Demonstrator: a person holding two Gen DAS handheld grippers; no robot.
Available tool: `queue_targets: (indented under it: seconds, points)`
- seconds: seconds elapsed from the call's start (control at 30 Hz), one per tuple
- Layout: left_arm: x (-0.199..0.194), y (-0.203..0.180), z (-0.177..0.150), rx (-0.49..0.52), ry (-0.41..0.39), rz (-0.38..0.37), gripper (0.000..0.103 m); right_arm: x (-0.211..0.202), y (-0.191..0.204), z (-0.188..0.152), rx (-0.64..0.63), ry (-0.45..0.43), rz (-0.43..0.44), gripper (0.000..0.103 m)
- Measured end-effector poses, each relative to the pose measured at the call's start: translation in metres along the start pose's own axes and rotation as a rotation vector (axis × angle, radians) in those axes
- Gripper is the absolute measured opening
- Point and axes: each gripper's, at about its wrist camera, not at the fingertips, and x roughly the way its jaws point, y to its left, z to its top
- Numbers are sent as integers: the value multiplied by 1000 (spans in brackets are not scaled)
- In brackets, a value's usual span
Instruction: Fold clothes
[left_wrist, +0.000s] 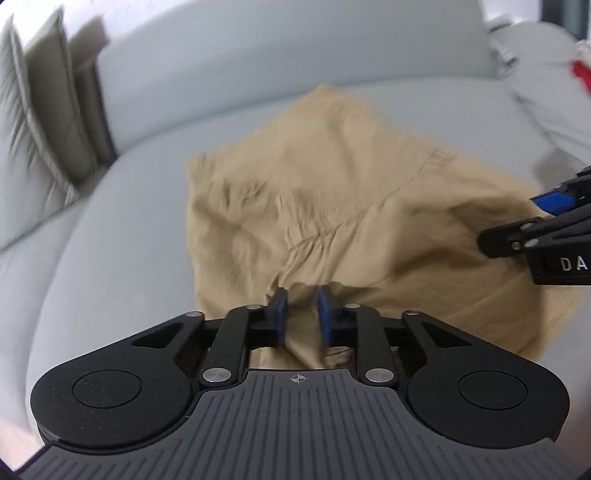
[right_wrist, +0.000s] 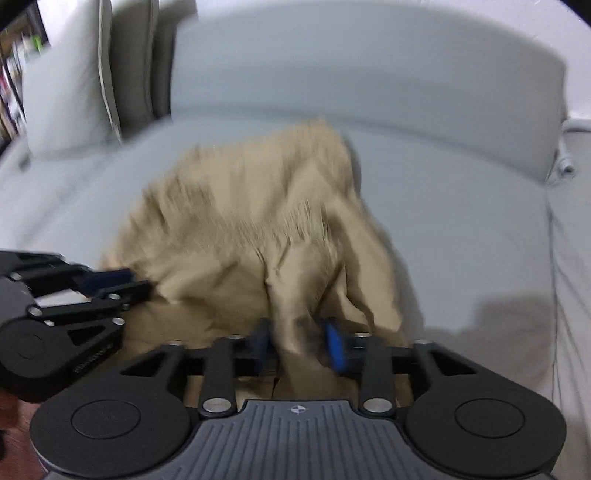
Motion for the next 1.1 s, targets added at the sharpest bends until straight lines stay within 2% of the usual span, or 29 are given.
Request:
queue_targets:
  seconds: [0.03,0.13,0.23,0.37,0.5,0.57,0.6,0.63,0.67,0.7,0.73,0.77,0.9,1.1]
  points:
    - [-12,7,-2,-37,-18,-10,48,-14,-3,2,26,-24,20,57]
    - [-39,25,-10,-121,-56,-38,58,-37,-22,-4,76,-99,71,82]
    - [-55,51,-25,-263,14,-72,61,-59,-46,-18,100,-134,93,85]
    - [-41,68,-32,-420,133,-133,61,-48,-79,-35,217,-51,88,85]
    - [-22,61,-33,-417,182,-171,62,-23,-98,-48,356,-7,184,85]
    - [-9,60,-36,-404,214,-181,64,-8,-104,-51,385,21,219,81]
    - [-4,61,-40,-406,226,-189,63,-1,-106,-51,386,37,225,72]
    - [0,64,-41,-408,227,-207,60,5,-109,-53,385,40,219,55]
    - [4,66,-43,-410,227,-226,57,8,-111,-55,390,37,215,48]
    - [5,65,-42,-405,230,-235,51,9,-112,-54,403,40,227,26]
    - [5,65,-41,-399,232,-242,44,11,-114,-56,448,54,267,13]
    - [5,65,-40,-402,235,-244,43,13,-112,-56,479,65,287,13]
    - [-1,61,-38,-410,238,-248,26,5,-104,-54,519,38,242,8]
    - [-39,45,-46,-384,235,-308,21,-44,-101,-56,541,26,187,7]
